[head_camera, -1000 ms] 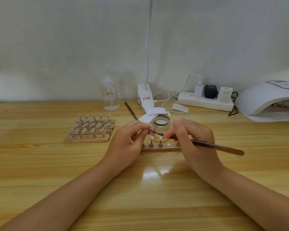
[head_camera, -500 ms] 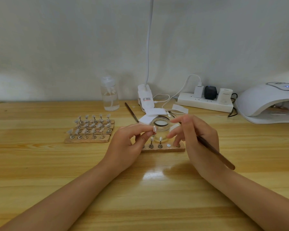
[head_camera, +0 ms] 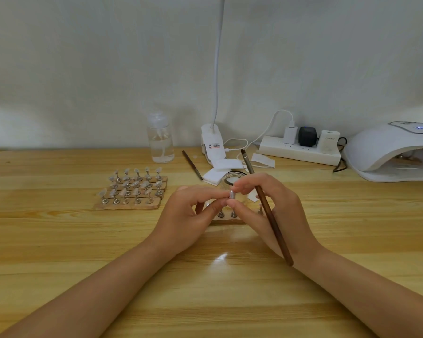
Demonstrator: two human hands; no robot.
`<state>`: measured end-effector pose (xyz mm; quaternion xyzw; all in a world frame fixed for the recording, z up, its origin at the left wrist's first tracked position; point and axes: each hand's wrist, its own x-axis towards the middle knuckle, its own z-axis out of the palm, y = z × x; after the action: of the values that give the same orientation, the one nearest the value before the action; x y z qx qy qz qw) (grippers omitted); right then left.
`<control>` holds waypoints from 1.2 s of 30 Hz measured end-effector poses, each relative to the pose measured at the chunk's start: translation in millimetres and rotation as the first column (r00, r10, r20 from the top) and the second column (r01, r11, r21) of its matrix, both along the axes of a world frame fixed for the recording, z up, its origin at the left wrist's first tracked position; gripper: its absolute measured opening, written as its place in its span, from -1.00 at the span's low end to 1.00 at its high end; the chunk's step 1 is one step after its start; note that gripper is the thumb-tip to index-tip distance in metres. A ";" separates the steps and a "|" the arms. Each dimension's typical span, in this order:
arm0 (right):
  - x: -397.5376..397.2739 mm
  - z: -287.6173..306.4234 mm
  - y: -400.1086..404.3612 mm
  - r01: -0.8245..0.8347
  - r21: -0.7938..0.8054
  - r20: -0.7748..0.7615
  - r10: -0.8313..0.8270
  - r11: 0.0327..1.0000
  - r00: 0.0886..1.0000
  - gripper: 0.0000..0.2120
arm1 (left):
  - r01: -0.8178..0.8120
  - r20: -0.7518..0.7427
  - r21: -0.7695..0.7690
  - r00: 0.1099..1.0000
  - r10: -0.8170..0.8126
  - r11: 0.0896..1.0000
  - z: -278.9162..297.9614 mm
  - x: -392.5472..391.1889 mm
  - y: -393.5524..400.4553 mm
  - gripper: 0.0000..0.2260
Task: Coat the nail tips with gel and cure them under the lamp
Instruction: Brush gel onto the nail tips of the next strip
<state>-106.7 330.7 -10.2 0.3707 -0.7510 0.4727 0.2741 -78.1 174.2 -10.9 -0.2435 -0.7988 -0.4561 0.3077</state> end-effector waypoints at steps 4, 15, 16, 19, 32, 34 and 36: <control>1.3 2.0 0.6 0.011 -0.024 -0.007 -0.011 1.000 1.000 -0.74 | -0.026 0.045 -0.025 0.999 0.027 0.999 2.0 1.4 -0.3 -0.85; -10.1 9.3 17.8 0.079 -0.049 0.076 -0.075 0.996 0.994 -0.73 | -0.184 0.185 -0.120 0.961 0.204 0.976 -2.4 -2.1 -5.7 -0.62; -11.0 8.6 20.6 0.077 -0.027 0.076 -0.075 0.997 0.994 -0.72 | -0.192 0.216 -0.126 0.952 0.216 0.973 -2.6 -3.2 -5.8 -0.60; -12.2 4.3 28.1 0.091 0.035 0.059 -0.093 0.995 0.994 -0.67 | -0.197 0.319 -0.139 0.919 0.232 0.971 -4.1 -6.2 -6.4 -0.56; -13.7 -1.6 27.2 0.082 0.175 0.063 -0.094 0.981 0.994 -0.69 | -0.080 0.410 -0.088 0.905 0.109 0.993 -6.7 -6.4 -7.7 -0.66; -14.5 -2.1 26.8 0.073 0.182 0.080 -0.089 0.981 0.993 -0.70 | -0.073 0.405 -0.078 0.909 0.098 0.994 -6.8 -6.9 -8.1 -0.67; -15.2 -2.8 26.4 0.071 0.195 0.097 -0.092 0.978 0.991 -0.68 | -0.068 0.406 -0.080 0.909 0.095 0.994 -6.7 -7.0 -8.3 -0.66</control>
<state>-122.0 357.1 -13.1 0.3386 -0.8210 0.4057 0.2162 -85.1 165.9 -17.6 -0.1187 -0.8691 -0.4579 0.1445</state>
